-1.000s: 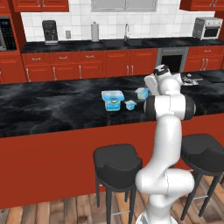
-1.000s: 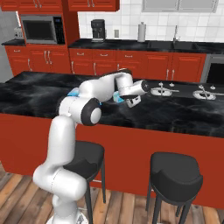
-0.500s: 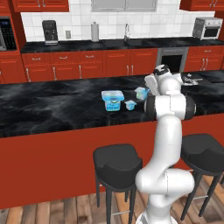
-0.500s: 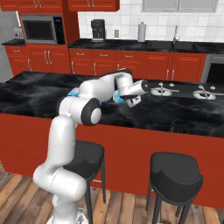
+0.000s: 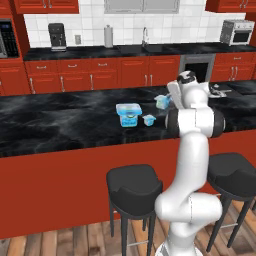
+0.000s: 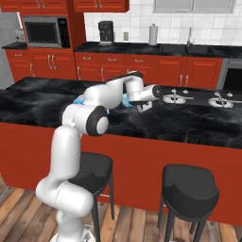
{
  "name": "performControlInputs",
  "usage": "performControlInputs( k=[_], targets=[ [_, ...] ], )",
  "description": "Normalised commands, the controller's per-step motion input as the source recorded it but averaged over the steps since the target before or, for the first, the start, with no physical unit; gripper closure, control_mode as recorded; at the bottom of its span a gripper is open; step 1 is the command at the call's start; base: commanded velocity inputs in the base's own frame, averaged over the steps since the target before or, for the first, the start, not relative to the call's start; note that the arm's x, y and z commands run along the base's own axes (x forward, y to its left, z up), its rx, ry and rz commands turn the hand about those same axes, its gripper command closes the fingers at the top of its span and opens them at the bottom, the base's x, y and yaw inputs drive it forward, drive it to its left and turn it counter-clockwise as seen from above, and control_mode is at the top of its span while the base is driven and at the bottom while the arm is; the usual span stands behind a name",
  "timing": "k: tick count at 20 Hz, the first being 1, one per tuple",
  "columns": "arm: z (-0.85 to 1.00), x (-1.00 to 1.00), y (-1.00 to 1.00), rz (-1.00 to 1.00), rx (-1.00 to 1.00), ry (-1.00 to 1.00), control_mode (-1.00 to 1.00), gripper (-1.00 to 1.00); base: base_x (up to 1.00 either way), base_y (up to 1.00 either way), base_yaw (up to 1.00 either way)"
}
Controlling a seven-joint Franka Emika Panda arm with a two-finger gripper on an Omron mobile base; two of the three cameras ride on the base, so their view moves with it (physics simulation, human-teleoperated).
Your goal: Stack the yogurt containers by placing the smaller containers on top of the larger containers.
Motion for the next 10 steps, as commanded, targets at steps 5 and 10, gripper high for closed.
performControlInputs(
  k=[5,10],
  targets=[
    [0.74,-0.05,0.00,-0.13,0.12,-0.11,-1.00,1.00,0.00,0.00,0.00],
    [0.74,-0.18,0.02,-0.10,0.13,-0.03,-1.00,1.00,0.00,0.00,0.00]
  ],
)
